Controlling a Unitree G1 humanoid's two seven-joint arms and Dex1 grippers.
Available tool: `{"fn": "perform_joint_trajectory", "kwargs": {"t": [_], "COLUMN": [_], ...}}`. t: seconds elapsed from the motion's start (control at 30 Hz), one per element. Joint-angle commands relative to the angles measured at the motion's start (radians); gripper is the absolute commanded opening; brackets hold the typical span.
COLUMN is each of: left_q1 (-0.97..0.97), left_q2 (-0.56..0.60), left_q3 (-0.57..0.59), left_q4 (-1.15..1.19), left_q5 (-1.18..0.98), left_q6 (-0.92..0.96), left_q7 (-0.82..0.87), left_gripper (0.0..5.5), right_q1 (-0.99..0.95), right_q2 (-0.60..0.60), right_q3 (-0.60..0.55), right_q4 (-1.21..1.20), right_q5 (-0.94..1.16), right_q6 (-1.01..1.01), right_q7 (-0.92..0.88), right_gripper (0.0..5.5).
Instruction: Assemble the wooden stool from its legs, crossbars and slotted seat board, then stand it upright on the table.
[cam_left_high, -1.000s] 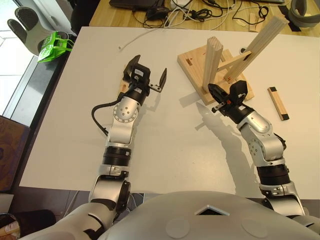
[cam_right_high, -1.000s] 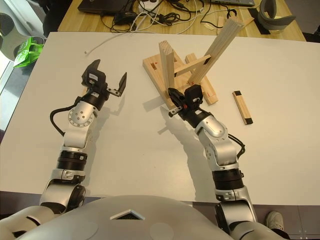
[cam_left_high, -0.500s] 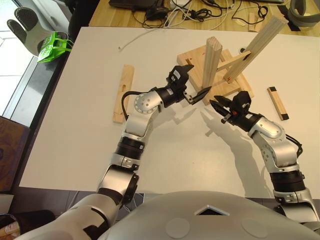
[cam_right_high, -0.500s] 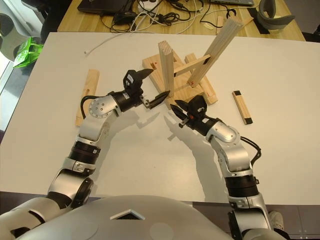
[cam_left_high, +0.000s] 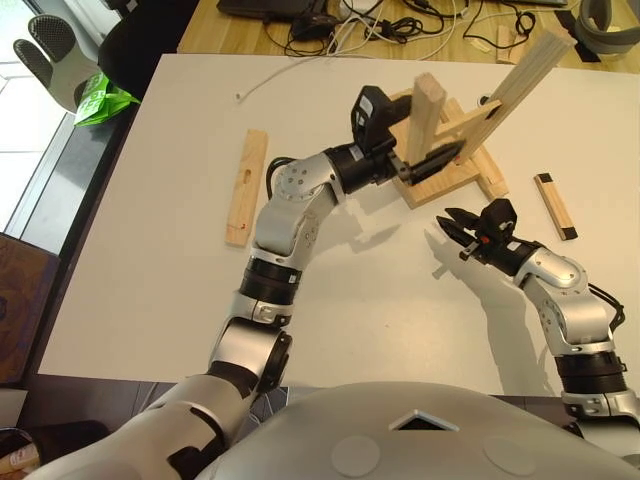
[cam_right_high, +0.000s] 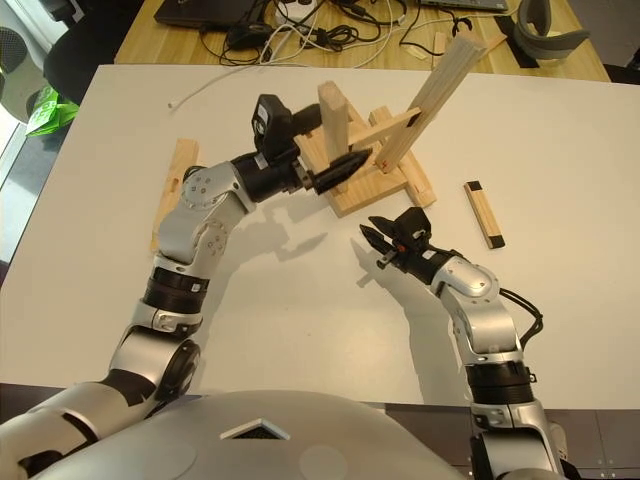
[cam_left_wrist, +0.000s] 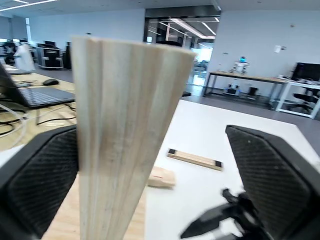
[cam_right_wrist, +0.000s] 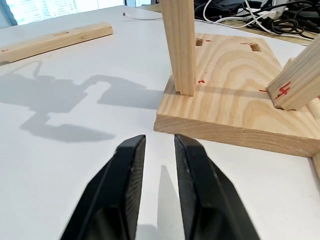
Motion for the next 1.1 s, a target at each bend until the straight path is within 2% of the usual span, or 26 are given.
{"fn": "perform_joint_trajectory", "kwargs": {"t": [0.03, 0.17, 0.33, 0.5, 0.67, 0.73, 0.8, 0.93, 1.1], "left_q1": [-0.023, -0.075, -0.142, -0.211, -0.379, -0.403, -0.407, -0.468, -0.558], "left_q2": [0.0, -0.062, -0.206, -0.308, -0.407, -0.413, -0.411, -0.415, -0.353], "left_q3": [-0.033, -0.076, -0.185, -0.21, -0.22, -0.227, -0.234, -0.181, -0.134], "left_q4": [-0.102, -0.06, 0.085, 0.243, 0.441, 0.381, 0.307, 0.251, 0.173], "left_q5": [-0.061, -0.022, 0.101, 0.225, 0.307, 0.283, 0.26, 0.228, 0.195], "left_q6": [0.134, 0.154, 0.132, 0.085, -0.039, -0.031, 0.008, 0.071, 0.104], "left_q7": [-0.009, 0.06, 0.198, 0.371, 0.451, 0.393, 0.356, 0.373, 0.36], "left_gripper": [4.94, 4.94, 4.94, 4.94, 4.94, 4.94, 4.94, 4.94, 4.94], "right_q1": [0.004, 0.024, 0.035, 0.014, -0.025, -0.085, -0.161, -0.284, -0.338], "right_q2": [-0.004, -0.006, -0.051, -0.055, -0.003, 0.012, 0.067, 0.231, 0.301], "right_q3": [-0.016, -0.028, -0.041, -0.046, 0.047, 0.117, 0.154, 0.189, 0.21], "right_q4": [0.045, 0.073, 0.134, 0.118, -0.015, -0.043, -0.015, 0.183, 0.296], "right_q5": [-0.025, -0.035, -0.053, -0.041, 0.034, 0.068, 0.049, -0.115, -0.15], "right_q6": [-0.029, -0.047, -0.066, -0.056, 0.046, 0.121, 0.105, -0.131, -0.202], "right_q7": [-0.002, 0.0, 0.047, 0.082, 0.168, 0.237, 0.233, 0.054, 0.031], "right_gripper": [1.06, 1.06, 1.06, 1.06, 1.06, 1.06, 1.06, 1.06, 1.06]}}
